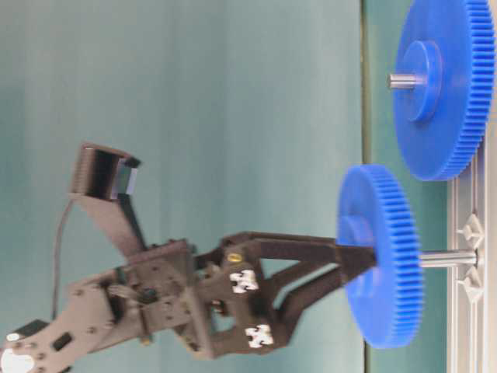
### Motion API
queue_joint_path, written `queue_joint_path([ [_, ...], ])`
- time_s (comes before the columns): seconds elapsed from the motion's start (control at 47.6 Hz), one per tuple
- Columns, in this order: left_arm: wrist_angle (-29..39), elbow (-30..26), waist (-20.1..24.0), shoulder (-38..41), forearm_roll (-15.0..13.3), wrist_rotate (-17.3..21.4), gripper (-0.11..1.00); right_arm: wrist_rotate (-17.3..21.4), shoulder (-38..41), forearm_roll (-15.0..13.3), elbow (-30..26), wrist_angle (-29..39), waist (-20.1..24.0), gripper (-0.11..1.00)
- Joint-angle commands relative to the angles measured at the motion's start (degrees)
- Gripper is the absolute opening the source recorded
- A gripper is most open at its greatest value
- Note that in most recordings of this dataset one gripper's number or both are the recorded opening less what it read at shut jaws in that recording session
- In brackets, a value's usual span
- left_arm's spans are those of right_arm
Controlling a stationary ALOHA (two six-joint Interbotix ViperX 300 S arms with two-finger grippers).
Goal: Insert the small gear onto the shaft.
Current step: 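Align the small gear's bore with the left shaft tip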
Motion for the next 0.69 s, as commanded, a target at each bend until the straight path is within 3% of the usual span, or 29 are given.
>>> queue_joint_path([
  [0.0,-1.05,-0.44,0.35,-0.97,0.18,0.09,0.69,0.44,0.26,0.09,-1.23,0.70,-0.09,0.02],
  [0.672,-4.04,1.76,1.85,0.09,0.18,0.88,0.69,0.53,0.26,0.09,-1.67,1.41,-0.18,0.02],
])
